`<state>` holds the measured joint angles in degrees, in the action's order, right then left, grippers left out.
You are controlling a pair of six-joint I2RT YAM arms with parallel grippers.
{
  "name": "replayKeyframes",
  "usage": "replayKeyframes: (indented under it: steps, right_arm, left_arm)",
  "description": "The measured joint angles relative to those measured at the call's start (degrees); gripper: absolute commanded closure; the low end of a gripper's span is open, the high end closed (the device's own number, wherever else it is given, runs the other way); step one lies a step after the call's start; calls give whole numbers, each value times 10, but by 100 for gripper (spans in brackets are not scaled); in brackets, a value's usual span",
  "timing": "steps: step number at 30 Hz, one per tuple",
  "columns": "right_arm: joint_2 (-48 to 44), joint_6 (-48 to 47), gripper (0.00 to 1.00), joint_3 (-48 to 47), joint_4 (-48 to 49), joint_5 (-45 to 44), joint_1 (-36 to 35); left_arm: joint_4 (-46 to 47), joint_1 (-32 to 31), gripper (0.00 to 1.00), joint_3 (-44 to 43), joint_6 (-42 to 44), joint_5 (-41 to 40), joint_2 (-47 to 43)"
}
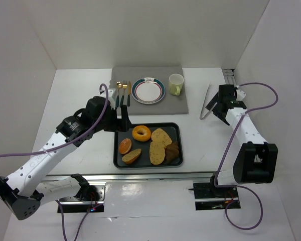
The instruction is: Place the bread
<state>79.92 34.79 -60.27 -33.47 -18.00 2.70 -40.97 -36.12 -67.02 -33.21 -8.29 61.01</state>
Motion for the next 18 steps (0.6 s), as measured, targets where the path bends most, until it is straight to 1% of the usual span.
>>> replayKeyframes:
  steps: [7,14,18]
  right_arm:
    - [-1,0,1,1,1,-9,0]
    - [4,-29,1,56,53,10,0]
    - [45,-49,1,52,92,24,-2]
  left_arm:
    - [2,5,1,0,0,6,6]
    - [8,7,1,3,1,15,13]
    - [12,7,1,3,2,22,22]
